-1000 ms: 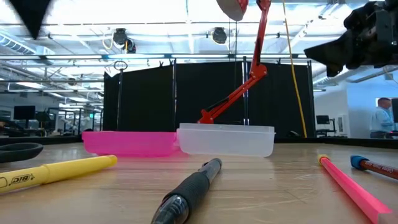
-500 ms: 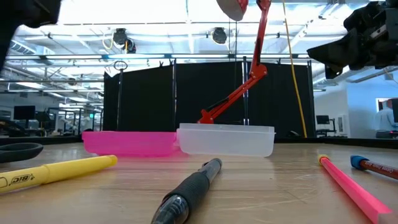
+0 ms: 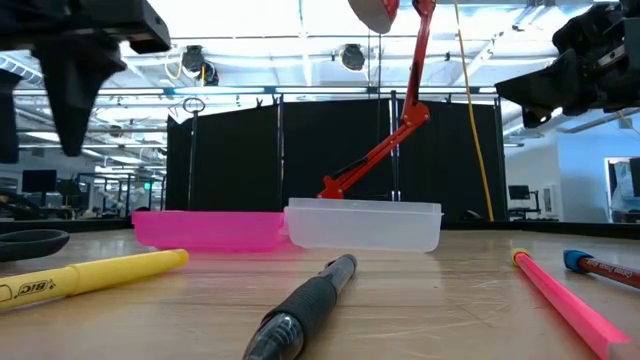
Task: Pick & place school supplies into a supply box
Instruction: Put the black scissors into the pink supply box
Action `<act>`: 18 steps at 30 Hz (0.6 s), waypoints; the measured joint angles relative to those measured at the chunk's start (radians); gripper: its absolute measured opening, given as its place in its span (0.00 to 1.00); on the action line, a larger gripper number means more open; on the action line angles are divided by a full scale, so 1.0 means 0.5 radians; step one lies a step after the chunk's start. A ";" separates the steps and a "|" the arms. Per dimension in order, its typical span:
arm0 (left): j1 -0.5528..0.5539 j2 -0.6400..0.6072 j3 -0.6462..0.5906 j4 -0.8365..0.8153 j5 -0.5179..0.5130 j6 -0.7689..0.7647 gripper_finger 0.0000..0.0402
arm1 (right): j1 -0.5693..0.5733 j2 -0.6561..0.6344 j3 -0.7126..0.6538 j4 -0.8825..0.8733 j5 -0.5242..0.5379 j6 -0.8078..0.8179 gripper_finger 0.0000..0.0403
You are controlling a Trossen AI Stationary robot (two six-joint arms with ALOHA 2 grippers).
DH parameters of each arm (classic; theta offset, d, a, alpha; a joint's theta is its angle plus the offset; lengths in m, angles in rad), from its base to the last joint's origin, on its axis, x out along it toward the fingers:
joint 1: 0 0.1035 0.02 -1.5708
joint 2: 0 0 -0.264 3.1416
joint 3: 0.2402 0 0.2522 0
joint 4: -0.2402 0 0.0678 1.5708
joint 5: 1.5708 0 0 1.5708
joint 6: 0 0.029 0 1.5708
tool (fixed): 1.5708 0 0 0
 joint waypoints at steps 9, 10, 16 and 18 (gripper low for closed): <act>0.054 0.148 0.001 0.213 0.123 0.235 0.50 | 0.000 0.000 0.000 0.046 0.001 -0.006 0.00; 0.053 0.178 0.001 0.228 0.156 0.250 0.50 | 0.000 0.000 0.000 0.046 0.001 -0.006 0.00; 0.053 0.275 0.000 0.225 0.300 0.259 0.50 | 0.000 0.000 0.000 0.046 0.001 -0.006 0.00; 0.053 0.281 0.000 0.219 0.315 0.233 0.50 | 0.000 0.000 0.000 0.046 0.001 -0.006 0.00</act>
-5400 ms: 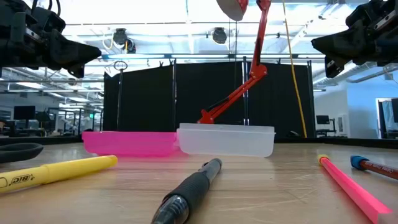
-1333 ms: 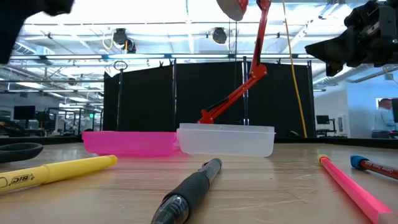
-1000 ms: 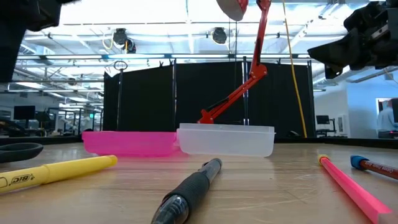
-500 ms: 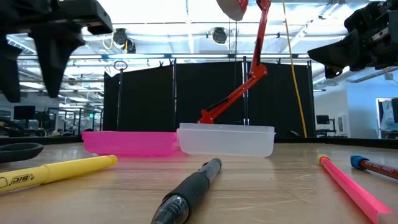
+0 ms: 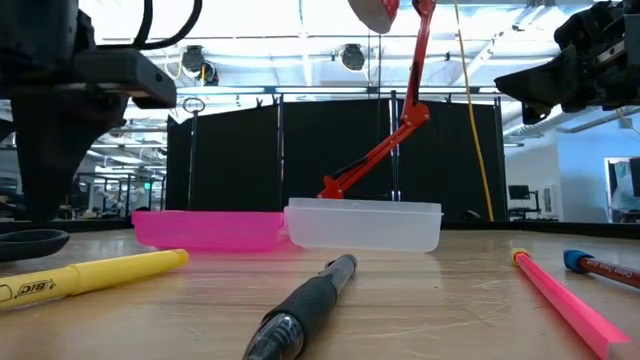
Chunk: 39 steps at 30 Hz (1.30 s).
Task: Pick & place school supplies into a supply box
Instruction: Put the black scissors into the pink supply box
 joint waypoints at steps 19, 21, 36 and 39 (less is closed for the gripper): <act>-0.002 0.226 0.012 0.034 0.050 0.054 0.50 | -0.001 0.001 0.000 0.007 -0.061 0.016 0.00; -0.002 0.259 0.010 0.063 0.034 0.077 0.50 | 0.000 0.001 0.000 0.006 -0.060 0.016 0.00; -0.005 0.285 0.007 0.125 -0.136 0.119 0.15 | 0.000 0.003 0.000 0.005 -0.059 0.033 0.00; -0.009 0.285 0.017 0.038 -0.168 0.118 0.15 | 0.000 0.003 0.000 -0.004 -0.059 0.064 0.00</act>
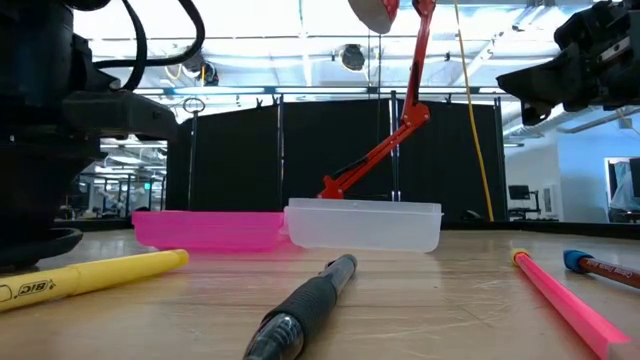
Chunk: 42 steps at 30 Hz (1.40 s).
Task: Pick & place school supplies into a supply box
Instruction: Put the black scissors into the pink supply box
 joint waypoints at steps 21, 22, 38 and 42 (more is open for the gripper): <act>0.348 -0.324 0.820 -0.735 -0.526 0.554 0.15 | 0.000 0.014 0.000 -0.109 0.002 0.029 0.00; 0.416 -0.316 0.863 -0.692 -0.527 0.646 0.15 | 0.000 0.014 0.000 -0.107 0.002 0.038 0.00; 1.241 0.185 0.898 0.654 -0.160 1.743 0.15 | 0.000 0.024 0.000 -0.100 0.005 0.042 0.00; 1.308 0.301 0.898 0.670 -0.077 1.774 0.15 | 0.000 0.024 0.000 -0.100 0.004 0.042 0.00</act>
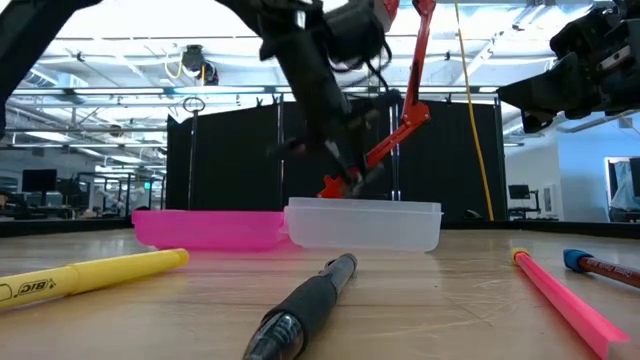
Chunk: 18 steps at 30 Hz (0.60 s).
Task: Pick & place school supplies into a supply box
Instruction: Put the black scissors into the pink supply box
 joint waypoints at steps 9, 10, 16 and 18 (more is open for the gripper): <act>0.036 0.049 0.004 -0.001 0.005 0.048 0.15 | 0.000 0.000 0.000 0.004 0.003 0.000 0.00; 0.035 0.049 0.004 -0.005 0.001 0.048 0.15 | 0.000 0.000 0.000 0.004 0.003 0.000 0.00; 0.046 0.046 0.004 0.011 -0.061 0.080 0.15 | 0.000 0.000 0.000 0.015 0.005 -0.007 0.00; 0.058 0.044 0.004 0.025 -0.072 0.096 0.15 | 0.000 0.000 0.000 0.019 0.005 -0.007 0.00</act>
